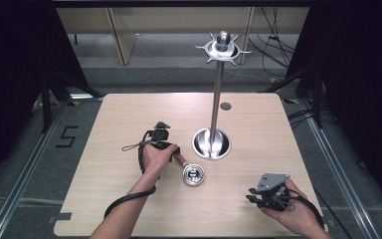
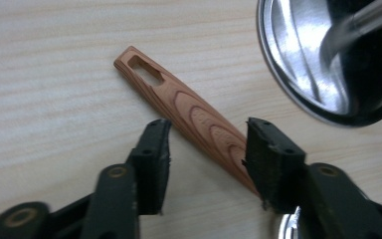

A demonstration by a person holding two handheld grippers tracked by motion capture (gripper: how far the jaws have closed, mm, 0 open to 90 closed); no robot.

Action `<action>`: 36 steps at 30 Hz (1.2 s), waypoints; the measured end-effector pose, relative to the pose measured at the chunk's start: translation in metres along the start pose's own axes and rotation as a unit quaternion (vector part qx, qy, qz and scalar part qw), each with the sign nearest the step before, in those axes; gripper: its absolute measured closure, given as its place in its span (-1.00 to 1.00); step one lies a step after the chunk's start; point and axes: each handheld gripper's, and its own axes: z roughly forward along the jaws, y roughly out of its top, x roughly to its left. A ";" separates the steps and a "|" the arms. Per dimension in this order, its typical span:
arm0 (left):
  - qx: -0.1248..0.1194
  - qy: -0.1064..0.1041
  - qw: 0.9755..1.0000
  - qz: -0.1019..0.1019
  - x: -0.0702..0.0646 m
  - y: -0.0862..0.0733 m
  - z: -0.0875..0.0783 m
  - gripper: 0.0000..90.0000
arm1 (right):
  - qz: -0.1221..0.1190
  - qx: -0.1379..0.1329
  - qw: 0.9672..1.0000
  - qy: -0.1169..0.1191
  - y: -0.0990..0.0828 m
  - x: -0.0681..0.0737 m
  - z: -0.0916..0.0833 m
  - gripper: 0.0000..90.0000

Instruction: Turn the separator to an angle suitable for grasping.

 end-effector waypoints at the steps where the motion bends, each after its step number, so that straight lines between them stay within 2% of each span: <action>1: 0.000 0.000 1.000 0.000 0.000 0.000 0.000 -0.04 | 0.000 0.000 1.000 0.000 0.000 0.000 0.000 0.62; 4: 0.010 0.015 1.000 -0.015 -0.007 0.001 0.005 -0.14 | 0.000 -0.002 1.000 0.002 0.001 0.000 0.000 0.61; 6: 0.008 0.025 0.999 -0.033 -0.011 0.002 0.010 -0.23 | 0.000 0.000 1.000 0.003 0.000 0.001 0.000 0.61; 8: 0.008 0.037 0.999 -0.039 -0.011 0.002 0.014 -0.28 | 0.004 0.000 1.000 0.002 0.000 0.002 0.001 0.60; 9: 0.017 0.041 0.998 -0.043 -0.012 0.003 0.014 -0.30 | 0.005 0.002 1.000 0.004 -0.001 0.003 0.001 0.60; 12: 0.020 0.047 0.998 -0.041 -0.013 0.003 0.018 -0.34 | 0.005 0.002 1.000 0.004 -0.001 0.002 0.001 0.59; 13: 0.031 0.052 0.997 -0.038 -0.013 0.004 0.018 -0.34 | 0.005 0.002 1.000 0.005 -0.001 0.002 0.001 0.59; 16: 0.022 0.056 0.997 -0.042 -0.014 0.004 0.022 -0.34 | 0.003 0.003 1.000 0.006 0.000 0.001 0.000 0.59; 18: 0.020 0.051 0.998 -0.039 -0.016 0.003 0.024 -0.28 | 0.004 0.011 1.000 0.009 0.000 0.002 0.000 0.58; 19: 0.024 0.051 0.998 -0.030 -0.016 0.002 0.024 -0.23 | 0.002 0.014 1.000 0.010 0.000 0.001 -0.001 0.58; 21: 0.028 0.055 0.998 -0.022 -0.017 0.002 0.024 -0.20 | -0.003 0.011 1.000 0.009 0.000 0.000 -0.001 0.58; 23: 0.031 0.056 0.998 -0.020 -0.017 0.002 0.024 -0.18 | 0.003 0.011 1.000 0.011 -0.001 0.001 -0.002 0.58; 26: 0.039 0.066 0.997 -0.010 -0.016 0.003 0.023 -0.07 | 0.003 0.009 1.000 0.009 -0.001 0.000 -0.002 0.58; 27: 0.037 0.069 0.997 -0.002 -0.014 0.003 0.023 -0.02 | 0.005 0.010 1.000 0.009 -0.001 0.000 -0.002 0.58; 28: 0.041 0.075 0.996 0.008 -0.012 0.004 0.022 0.13 | 0.004 0.010 1.000 0.009 -0.001 0.001 -0.002 0.58; 31: 0.044 0.081 0.996 0.017 -0.009 0.004 0.020 0.27 | 0.004 0.010 1.000 0.010 -0.001 0.001 -0.002 0.58; 32: 0.044 0.084 0.995 0.028 -0.007 0.003 0.020 0.34 | 0.004 0.009 1.000 0.010 -0.001 0.001 -0.002 0.58; 34: 0.057 0.082 0.994 0.039 -0.005 0.003 0.018 0.44 | 0.004 0.010 1.000 0.011 -0.001 0.001 -0.002 0.58; 35: 0.054 0.080 0.994 0.047 -0.004 0.002 0.018 0.48 | 0.004 0.011 1.000 0.013 -0.001 0.001 -0.002 0.58; 36: 0.059 0.082 0.993 0.059 -0.002 0.002 0.017 0.51 | 0.002 0.011 1.000 0.013 0.000 0.001 -0.002 0.58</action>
